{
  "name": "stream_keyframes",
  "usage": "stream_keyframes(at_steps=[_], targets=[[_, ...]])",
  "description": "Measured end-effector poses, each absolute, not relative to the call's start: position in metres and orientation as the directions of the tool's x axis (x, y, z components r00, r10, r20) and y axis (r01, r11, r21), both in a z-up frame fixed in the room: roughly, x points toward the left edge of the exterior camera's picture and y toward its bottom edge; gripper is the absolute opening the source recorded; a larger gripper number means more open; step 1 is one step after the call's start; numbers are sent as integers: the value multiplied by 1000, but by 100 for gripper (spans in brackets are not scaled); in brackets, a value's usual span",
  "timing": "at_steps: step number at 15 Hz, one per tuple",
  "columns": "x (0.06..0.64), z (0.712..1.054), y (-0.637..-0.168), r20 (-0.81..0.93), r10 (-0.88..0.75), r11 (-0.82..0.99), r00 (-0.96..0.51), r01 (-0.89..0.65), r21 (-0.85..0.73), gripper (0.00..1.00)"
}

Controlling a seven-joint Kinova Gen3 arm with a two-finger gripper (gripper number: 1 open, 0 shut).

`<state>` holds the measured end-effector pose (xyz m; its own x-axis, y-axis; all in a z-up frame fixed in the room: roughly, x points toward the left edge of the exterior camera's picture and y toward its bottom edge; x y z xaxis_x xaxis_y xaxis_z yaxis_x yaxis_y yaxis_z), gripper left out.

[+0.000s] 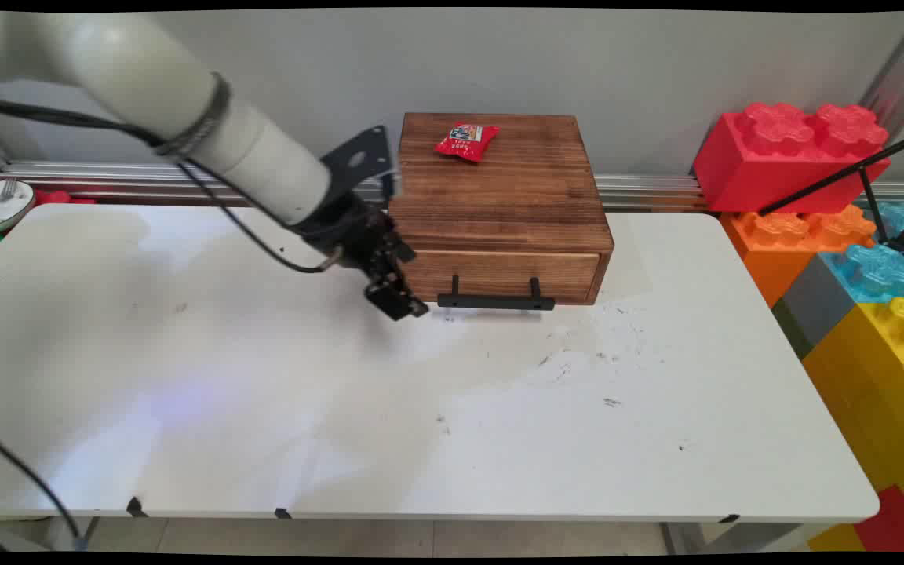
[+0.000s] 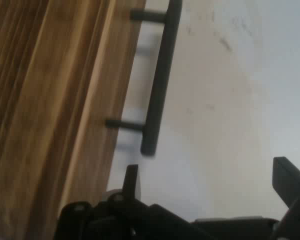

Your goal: Open the drawer

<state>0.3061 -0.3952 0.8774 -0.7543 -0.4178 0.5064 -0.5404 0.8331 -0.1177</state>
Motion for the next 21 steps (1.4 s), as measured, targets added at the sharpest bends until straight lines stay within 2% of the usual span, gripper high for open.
stream_keyframes(at_steps=[10, 21], targets=[[250, 873, -440, 459, -315, 889, -831, -428, -163, 100], [218, 843, -465, 402, -243, 922, -883, -339, -187, 100]])
